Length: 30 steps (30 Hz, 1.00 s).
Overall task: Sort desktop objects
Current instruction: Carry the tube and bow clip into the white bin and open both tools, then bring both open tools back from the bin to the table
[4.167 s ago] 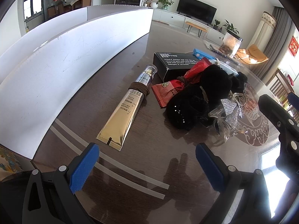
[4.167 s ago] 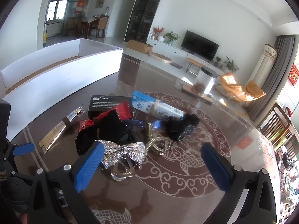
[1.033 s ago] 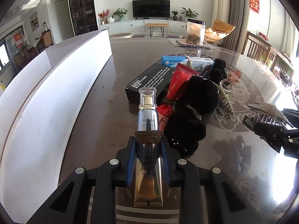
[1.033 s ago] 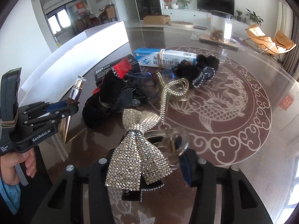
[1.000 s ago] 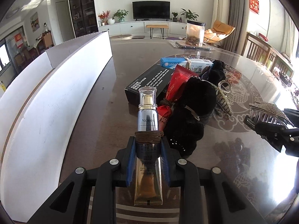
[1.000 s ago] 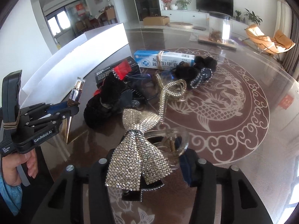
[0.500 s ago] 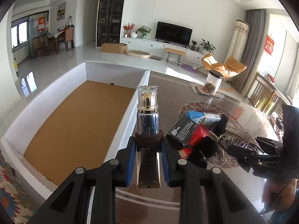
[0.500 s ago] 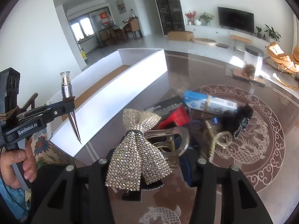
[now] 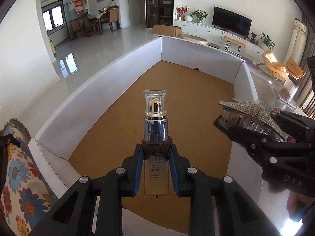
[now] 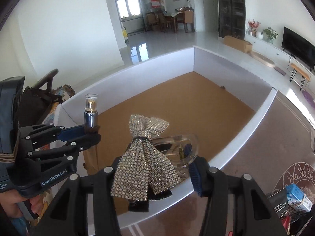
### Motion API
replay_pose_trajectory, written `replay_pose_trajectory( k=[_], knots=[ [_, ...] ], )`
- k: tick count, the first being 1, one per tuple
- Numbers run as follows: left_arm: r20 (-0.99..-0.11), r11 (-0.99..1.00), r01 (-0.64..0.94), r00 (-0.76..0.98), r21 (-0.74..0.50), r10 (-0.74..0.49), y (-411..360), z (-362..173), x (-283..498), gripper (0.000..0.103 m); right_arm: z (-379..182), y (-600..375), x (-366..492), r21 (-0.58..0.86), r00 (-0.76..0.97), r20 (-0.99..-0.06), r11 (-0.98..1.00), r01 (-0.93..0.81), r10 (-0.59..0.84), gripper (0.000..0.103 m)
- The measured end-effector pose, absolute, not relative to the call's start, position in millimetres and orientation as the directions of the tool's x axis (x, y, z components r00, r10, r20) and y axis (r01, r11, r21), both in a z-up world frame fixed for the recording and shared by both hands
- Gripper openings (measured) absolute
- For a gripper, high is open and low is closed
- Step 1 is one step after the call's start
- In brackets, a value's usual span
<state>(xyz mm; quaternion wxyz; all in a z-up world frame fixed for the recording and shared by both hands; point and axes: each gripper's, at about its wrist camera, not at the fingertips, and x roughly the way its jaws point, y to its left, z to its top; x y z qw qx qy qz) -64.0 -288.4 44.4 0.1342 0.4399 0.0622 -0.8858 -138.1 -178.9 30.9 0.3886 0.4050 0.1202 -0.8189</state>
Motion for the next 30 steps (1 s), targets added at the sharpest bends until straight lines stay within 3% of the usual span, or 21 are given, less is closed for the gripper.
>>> replay_pose_trajectory(
  k=[3,5,9,20,30],
  knots=[
    [-0.803,-0.95,0.307,-0.553,0.053,-0.223,-285.5,35.2,-66.8,0.033,13.0,-190.6,-140.1,0.096,-0.362,-0.779,-0.667,0.739,-0.513,0.058],
    [-0.791,-0.941,0.329,-0.555,0.076,-0.258,-284.5,34.6,-65.5,0.056,13.0,-191.3,-136.6,0.086,-0.373,-0.764,-0.657,0.749,-0.526,0.079],
    [-0.751,-0.931,0.361,-0.598,0.06,-0.28,-289.7,44.3,-57.4,0.076,19.7,-180.1,-129.4,0.077,-0.404,-0.742,-0.666,0.742,-0.535,0.083],
    [-0.657,-0.937,0.338,-0.686,0.091,-0.311,-257.3,89.6,-25.5,0.076,51.7,-121.3,-101.8,0.083,-0.494,-0.652,-0.701,0.708,-0.576,0.093],
    [-0.589,-0.954,0.278,-0.755,0.109,-0.287,-209.8,126.8,3.9,0.078,55.4,-55.7,-75.2,0.108,-0.539,-0.631,-0.751,0.651,-0.558,0.094]
  ],
)
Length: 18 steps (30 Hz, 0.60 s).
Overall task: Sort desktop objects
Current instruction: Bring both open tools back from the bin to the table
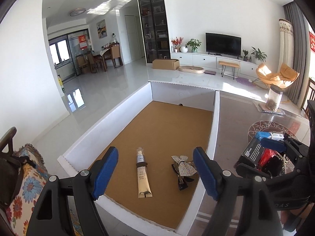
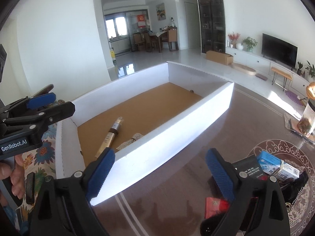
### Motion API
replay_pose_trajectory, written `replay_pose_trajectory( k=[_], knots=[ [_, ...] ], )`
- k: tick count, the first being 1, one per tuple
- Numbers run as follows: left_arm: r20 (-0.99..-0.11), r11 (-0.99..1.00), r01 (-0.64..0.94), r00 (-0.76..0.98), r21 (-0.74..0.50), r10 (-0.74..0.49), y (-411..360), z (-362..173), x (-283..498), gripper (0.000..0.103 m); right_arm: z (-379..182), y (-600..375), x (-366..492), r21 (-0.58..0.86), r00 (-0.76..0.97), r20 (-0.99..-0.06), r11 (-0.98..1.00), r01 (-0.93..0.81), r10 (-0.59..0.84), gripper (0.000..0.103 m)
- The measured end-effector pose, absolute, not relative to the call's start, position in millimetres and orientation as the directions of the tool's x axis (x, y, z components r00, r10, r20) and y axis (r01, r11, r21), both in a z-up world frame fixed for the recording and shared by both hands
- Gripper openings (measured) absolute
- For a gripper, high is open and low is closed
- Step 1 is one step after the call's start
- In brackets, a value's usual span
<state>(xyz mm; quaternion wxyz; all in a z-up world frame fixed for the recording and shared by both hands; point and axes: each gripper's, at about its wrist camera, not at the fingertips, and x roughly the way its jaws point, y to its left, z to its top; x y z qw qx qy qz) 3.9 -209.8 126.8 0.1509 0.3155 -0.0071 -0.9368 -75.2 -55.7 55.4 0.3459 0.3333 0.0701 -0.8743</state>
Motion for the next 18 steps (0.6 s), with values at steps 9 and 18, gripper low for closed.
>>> replay_pose_trajectory(
  k=[9,18],
  knots=[
    [-0.561,-0.974,0.197,-0.796,0.115,-0.228,-160.4,140.8,17.2,0.078,33.1,12.3,-59.8,0.138,-0.574,-0.636,-0.807,0.573,-0.516,0.095],
    [-0.578,-0.986,0.106,-0.799,0.132,-0.164,-111.8,129.8,16.6,0.079,18.6,75.5,-48.4,0.12,-0.631,-0.643,-0.87,0.478,-0.435,0.095]
  ],
)
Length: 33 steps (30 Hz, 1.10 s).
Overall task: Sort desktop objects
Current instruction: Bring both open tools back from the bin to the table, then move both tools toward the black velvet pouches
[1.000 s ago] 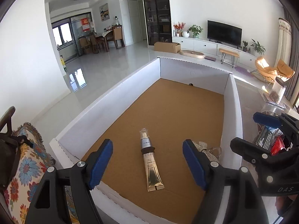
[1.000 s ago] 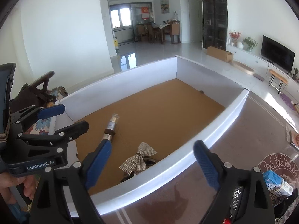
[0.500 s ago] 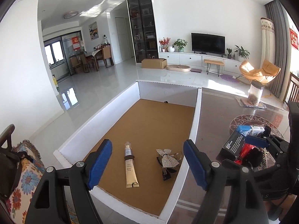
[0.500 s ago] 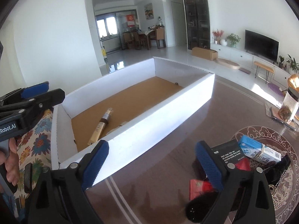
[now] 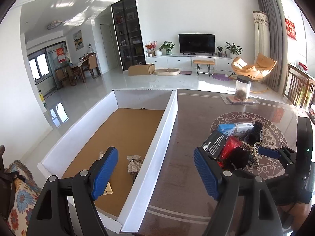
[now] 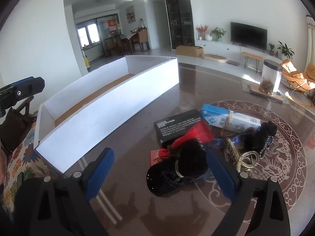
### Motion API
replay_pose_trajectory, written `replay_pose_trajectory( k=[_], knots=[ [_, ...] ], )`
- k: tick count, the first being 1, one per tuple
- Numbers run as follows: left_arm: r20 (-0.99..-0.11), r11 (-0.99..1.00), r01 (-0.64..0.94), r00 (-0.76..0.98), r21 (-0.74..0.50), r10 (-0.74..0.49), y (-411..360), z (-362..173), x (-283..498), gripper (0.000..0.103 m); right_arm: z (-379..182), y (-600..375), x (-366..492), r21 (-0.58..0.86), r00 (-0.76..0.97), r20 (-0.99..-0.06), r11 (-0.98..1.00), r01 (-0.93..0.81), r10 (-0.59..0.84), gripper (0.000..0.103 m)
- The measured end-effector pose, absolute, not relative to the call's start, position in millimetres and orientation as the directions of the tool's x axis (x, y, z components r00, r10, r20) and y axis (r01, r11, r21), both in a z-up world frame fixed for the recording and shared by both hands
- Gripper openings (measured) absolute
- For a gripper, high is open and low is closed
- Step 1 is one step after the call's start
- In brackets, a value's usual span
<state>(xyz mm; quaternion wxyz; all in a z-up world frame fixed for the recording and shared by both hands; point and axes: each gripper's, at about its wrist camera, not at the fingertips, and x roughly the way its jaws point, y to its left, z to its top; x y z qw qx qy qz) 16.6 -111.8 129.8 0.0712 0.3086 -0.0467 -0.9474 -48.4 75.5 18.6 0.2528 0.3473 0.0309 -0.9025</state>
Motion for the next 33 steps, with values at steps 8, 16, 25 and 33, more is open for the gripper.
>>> replay_pose_trajectory(
  k=[8,16,25,33],
  knots=[
    [-0.599,-0.987,0.058,-0.789,0.147,-0.135,-89.1,116.6,11.7,0.079,0.9,125.7,-32.2,0.088,-0.649,-0.672,-0.909,0.407,-0.356,0.095],
    [-0.686,-0.996,-0.014,-0.725,0.092,-0.053,-72.2,82.7,2.5,0.079,-33.2,169.3,-27.4,0.067,-0.635,-0.727,-0.948,0.31,-0.259,0.096],
    [-0.841,-0.992,-0.125,-0.54,0.026,0.046,-43.3,3.2,-24.5,0.079,-58.0,186.6,-29.9,0.052,-0.6,-0.775,-0.967,0.25,-0.197,0.096],
    [-0.885,-0.985,-0.168,-0.452,-0.038,0.111,-21.9,-39.3,-43.6,0.079,-63.8,188.2,-34.7,0.066,-0.581,-0.793,-0.973,0.221,-0.185,0.096]
  ],
)
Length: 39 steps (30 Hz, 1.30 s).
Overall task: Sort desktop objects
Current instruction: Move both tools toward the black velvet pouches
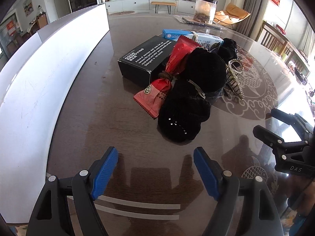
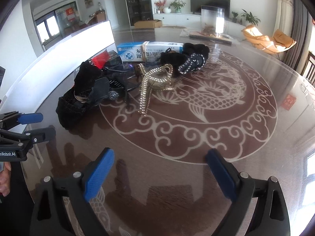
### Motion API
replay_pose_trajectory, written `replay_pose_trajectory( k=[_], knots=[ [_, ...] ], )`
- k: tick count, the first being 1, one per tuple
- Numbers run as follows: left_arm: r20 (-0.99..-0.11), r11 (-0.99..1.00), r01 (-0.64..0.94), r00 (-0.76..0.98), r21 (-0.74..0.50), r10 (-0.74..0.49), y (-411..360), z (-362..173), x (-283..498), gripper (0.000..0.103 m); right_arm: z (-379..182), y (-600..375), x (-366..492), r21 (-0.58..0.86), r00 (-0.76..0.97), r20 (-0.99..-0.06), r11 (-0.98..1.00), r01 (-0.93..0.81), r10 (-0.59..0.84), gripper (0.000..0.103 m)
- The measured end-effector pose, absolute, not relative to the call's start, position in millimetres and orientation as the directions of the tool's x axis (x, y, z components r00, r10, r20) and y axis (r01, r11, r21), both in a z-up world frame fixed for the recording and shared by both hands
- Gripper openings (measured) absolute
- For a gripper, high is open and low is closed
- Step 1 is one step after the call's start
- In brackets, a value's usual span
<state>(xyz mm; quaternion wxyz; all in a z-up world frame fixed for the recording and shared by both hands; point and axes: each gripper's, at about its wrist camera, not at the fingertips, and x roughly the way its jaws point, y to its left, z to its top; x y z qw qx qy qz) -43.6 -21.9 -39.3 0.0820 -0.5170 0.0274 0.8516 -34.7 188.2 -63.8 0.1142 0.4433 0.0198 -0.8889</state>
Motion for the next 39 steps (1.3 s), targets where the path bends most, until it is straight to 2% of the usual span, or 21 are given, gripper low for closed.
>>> replay_pose_trajectory(
  k=[5,8,11,39],
  knots=[
    [-0.873,-0.982,-0.186,-0.476,-0.015,0.103,-13.3,-42.9,-46.7,0.083,-64.6,188.8,-35.6,0.055,-0.581,-0.799,-0.98,0.191,-0.158,0.101],
    [-0.872,-0.982,-0.19,-0.482,0.004,0.089,-11.6,-45.4,-45.6,0.097,-65.0,189.1,-36.9,0.044,-0.58,-0.803,-0.984,0.173,-0.138,0.101],
    [-0.873,-0.983,-0.185,-0.48,0.008,0.083,-12.0,-46.5,-45.8,0.103,-65.4,188.5,-36.8,0.036,-0.58,-0.804,-0.985,0.169,-0.129,0.102],
    [-0.856,-0.987,-0.16,-0.511,0.006,0.077,-13.8,-44.3,-42.4,0.103,-68.0,181.3,-46.8,-0.008,-0.563,-0.821,-0.984,0.179,-0.095,0.103]
  ],
)
